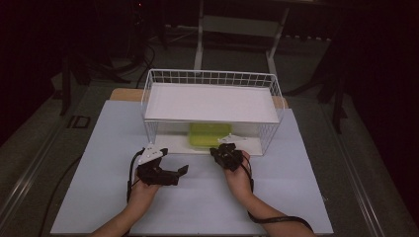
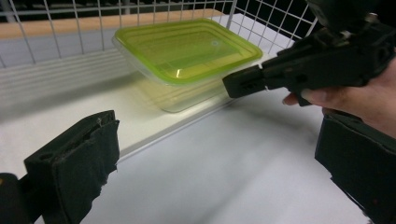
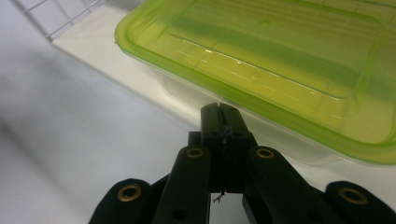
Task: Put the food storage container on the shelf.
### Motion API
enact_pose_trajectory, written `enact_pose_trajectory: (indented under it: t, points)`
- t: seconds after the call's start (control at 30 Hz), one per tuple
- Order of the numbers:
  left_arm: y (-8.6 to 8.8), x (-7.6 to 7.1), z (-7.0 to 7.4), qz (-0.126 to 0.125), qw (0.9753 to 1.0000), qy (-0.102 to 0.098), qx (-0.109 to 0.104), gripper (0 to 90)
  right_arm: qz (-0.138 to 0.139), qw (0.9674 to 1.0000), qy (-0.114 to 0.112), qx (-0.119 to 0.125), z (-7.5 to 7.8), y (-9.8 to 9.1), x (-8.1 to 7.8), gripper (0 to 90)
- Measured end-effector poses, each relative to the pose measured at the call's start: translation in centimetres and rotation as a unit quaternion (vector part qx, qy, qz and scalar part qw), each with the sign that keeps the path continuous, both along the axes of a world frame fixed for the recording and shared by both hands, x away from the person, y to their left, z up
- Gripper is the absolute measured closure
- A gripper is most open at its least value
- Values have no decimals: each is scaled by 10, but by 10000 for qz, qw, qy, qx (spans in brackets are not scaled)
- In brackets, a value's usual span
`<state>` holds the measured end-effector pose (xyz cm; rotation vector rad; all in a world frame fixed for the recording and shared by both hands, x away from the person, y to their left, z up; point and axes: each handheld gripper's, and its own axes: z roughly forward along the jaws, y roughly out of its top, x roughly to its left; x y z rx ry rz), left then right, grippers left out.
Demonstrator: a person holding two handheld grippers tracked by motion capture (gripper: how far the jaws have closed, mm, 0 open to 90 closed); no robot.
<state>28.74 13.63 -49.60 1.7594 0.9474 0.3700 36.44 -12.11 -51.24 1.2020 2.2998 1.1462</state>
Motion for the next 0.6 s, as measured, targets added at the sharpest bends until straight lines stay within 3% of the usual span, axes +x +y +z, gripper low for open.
enact_pose_trajectory:
  t: [0.13, 0.2, 0.33, 0.43, 0.6]
  points:
    - [0, 1, 0, 2, 10000, 29, -38, 5, -81, 9999, -48, -41, 0, 4, 11, 898]
    - [0, 1, -1, 10, 10000, 31, -33, 4, -149, 9999, 23, 51, 0, 5, 16, 898]
    - [-1, 0, -2, 4, 10000, -1, 7, 4, -156, 9998, -108, 6, 1, 9, 22, 898]
    - [-2, -1, -3, -23, 10000, -27, 29, 4, -230, 9997, -39, 116, 1, 10, 27, 897]
    - [-3, -2, -3, -61, 10000, 5, 43, 4, -309, 9994, -119, 17, -1, 12, 33, 895]
